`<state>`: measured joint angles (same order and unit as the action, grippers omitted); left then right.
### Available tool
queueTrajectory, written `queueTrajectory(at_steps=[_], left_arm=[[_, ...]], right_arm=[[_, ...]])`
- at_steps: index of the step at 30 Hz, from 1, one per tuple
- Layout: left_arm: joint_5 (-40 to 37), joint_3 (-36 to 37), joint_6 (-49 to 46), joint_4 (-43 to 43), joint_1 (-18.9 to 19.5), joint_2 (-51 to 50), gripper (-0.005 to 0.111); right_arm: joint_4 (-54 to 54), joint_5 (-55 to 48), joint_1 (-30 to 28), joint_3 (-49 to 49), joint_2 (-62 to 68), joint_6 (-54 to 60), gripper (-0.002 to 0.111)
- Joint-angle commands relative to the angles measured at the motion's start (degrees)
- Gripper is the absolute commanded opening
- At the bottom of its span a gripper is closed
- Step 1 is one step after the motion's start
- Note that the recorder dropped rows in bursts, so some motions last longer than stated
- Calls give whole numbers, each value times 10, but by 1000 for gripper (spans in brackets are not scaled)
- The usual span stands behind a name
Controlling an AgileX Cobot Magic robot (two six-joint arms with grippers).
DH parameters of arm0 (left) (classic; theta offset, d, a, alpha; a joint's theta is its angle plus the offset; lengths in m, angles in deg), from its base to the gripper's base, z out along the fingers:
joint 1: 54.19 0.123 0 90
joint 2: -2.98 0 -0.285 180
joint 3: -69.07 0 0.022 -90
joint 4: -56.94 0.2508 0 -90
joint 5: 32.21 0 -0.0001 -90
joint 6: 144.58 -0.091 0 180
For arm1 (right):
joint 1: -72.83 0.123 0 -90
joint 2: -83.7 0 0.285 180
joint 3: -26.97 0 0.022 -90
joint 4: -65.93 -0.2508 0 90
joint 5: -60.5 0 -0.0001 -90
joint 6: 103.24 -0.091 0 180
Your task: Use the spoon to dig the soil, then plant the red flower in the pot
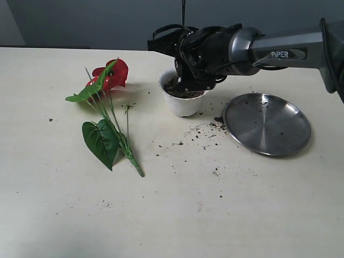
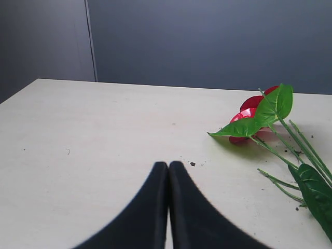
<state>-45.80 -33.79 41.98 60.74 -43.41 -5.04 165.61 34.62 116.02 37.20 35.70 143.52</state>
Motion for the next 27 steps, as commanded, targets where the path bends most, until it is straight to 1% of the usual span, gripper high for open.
queueTrajectory(at_steps=[1,16,27], left_arm=[[3,1,4,0,0,2,1],[3,1,4,0,0,2,1],[3,1,4,0,0,2,1]], right_arm=[[3,-6,-6,3,7,6,-1],[3,-8,-2,1,25,5,-1],[3,-34,8,-35,23,4,-1]])
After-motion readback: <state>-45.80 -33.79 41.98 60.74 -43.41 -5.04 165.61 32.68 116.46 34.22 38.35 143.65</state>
